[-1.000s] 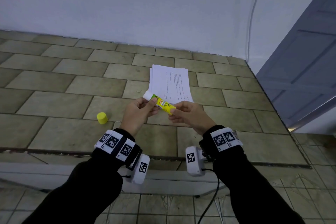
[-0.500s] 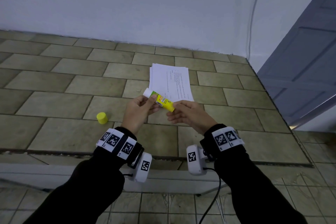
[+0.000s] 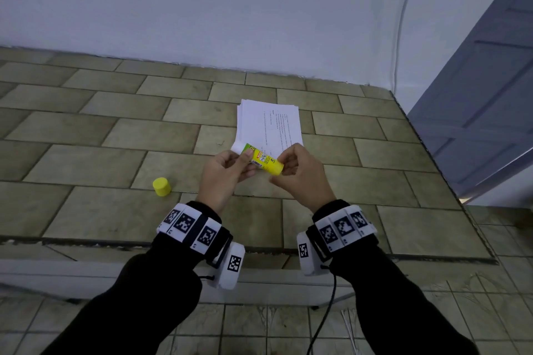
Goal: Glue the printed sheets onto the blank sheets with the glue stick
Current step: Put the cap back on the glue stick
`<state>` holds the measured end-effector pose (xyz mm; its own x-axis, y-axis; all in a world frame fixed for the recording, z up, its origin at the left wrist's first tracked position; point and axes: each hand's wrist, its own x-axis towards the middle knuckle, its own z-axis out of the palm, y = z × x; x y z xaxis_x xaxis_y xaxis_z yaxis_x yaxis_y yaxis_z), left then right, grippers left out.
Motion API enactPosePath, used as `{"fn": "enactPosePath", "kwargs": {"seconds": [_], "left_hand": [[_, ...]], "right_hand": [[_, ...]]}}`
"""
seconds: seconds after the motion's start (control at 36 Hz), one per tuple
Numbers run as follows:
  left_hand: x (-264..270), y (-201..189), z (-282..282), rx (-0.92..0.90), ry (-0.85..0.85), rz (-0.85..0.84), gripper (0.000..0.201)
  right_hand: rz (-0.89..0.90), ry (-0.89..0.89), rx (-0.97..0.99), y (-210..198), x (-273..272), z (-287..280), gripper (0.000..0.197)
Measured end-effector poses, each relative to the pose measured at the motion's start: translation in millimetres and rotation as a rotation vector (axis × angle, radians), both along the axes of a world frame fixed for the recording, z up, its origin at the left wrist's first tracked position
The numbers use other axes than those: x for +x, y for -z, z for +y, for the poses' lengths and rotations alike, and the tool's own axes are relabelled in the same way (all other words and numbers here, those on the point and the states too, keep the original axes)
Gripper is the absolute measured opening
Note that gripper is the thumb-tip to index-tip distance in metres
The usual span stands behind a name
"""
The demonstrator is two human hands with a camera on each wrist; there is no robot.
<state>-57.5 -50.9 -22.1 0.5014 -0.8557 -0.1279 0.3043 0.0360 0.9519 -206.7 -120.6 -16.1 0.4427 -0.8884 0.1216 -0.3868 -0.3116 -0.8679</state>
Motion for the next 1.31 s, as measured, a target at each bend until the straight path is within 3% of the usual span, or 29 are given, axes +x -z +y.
{"fn": "enactPosePath", "kwargs": {"seconds": [0.14, 0.22, 0.33, 0.5, 0.61, 0.69, 0.81, 0.86, 1.0, 1.14, 1.31], "left_hand": [[4.5, -0.7, 0.8, -0.014, -0.005, -0.005, 0.017], [3.8, -1.4, 2.3, -0.018, 0.010, -0.017, 0.018], [3.6, -1.7, 2.2, -0.018, 0.014, 0.009, 0.018], [2.2, 3.0, 1.9, 0.009, 0.010, 0.036, 0.023], [0.3, 4.2, 0.1, 0.016, 0.007, 0.029, 0.024], [0.0, 2.3, -0.5, 0.004, -0.003, 0.026, 0.022], [3.6, 0.1, 0.9, -0.002, -0.020, 0.018, 0.021], [3.8, 0.2, 1.4, -0.001, -0.016, 0.016, 0.019], [3.6, 1.1, 1.6, -0.009, -0.012, 0.026, 0.018], [2.3, 1.9, 0.1, -0.002, 0.009, 0.040, 0.016], [0.5, 3.6, -1.3, -0.006, 0.005, 0.018, 0.015]], "right_hand": [[-0.236, -0.086, 0.585, -17.6, -1.8, 0.7, 0.011], [-0.283, -0.107, 0.639, -22.1, -4.7, -1.0, 0.012], [-0.325, -0.087, 0.555, -17.6, -4.2, -0.3, 0.003], [0.017, 0.022, 0.006, -5.5, -1.9, 2.1, 0.032], [0.041, 0.031, -0.098, -3.8, 1.7, 5.4, 0.036], [0.001, -0.019, 0.122, -6.8, -1.1, 2.7, 0.036], [-0.197, -0.089, 0.632, -19.3, -1.5, 5.6, 0.012], [-0.250, -0.103, 0.689, -21.4, -3.6, 5.4, 0.018], [-0.320, -0.084, 0.591, -12.4, -4.1, 3.1, 0.003], [-0.158, -0.046, 0.202, -2.6, -4.4, 1.4, 0.035], [-0.040, -0.037, 0.011, 1.7, -4.1, 1.5, 0.038]]}}
